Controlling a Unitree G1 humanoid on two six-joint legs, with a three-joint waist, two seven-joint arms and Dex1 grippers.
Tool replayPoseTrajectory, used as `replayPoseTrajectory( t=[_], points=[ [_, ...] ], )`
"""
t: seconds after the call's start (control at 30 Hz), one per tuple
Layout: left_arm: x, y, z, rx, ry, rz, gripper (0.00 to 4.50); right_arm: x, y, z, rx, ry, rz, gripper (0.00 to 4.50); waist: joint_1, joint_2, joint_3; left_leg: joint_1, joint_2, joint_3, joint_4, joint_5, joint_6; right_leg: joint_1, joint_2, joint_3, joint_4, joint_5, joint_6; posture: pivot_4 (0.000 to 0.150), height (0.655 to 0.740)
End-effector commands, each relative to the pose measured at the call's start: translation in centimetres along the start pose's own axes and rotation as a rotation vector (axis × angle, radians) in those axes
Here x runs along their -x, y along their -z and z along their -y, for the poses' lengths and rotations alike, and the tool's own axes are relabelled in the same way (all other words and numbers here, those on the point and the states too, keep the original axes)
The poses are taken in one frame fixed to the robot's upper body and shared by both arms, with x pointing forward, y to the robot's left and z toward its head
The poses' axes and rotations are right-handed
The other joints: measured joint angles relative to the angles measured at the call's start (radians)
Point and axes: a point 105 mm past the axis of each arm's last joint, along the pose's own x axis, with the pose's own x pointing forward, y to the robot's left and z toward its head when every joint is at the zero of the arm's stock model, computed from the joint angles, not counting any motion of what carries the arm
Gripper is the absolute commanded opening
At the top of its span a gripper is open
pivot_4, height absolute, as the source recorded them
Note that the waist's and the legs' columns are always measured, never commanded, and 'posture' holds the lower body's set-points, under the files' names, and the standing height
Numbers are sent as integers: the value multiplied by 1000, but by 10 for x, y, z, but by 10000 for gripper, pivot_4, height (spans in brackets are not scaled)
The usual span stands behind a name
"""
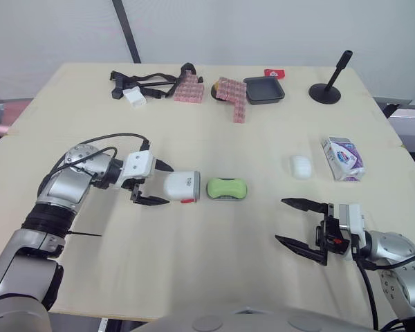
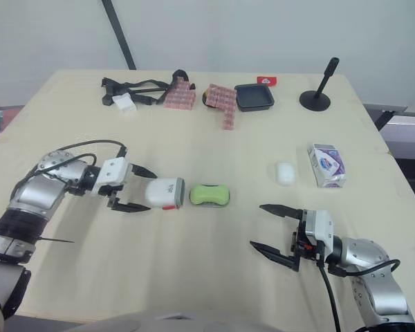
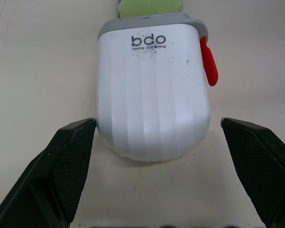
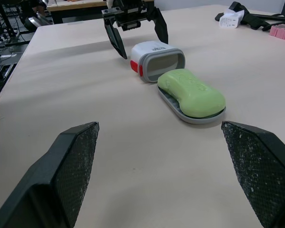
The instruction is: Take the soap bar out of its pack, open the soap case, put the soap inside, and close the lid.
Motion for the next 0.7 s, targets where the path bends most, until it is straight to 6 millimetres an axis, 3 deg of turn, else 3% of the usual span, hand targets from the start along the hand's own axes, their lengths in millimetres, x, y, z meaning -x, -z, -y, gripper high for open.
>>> replayPoseTrajectory(
  t=[0.03, 0.7],
  points=[
    [0, -3, -6, -24, -19, 5, 45000, -1, -8, 1, 43, -11, 9, 44295, 0, 0, 0, 0, 0, 0, 0, 0, 0, 0, 0, 0, 0, 0, 0, 1500, 7374],
    [-13, -4, -10, -43, -33, 29, 45000, 0, -5, 3, 44, 6, -10, 44295, 2, 0, 0, -2, 0, 0, 0, 0, 1, 0, -1, -2, 0, 0, 0, 1500, 7374]
  ],
)
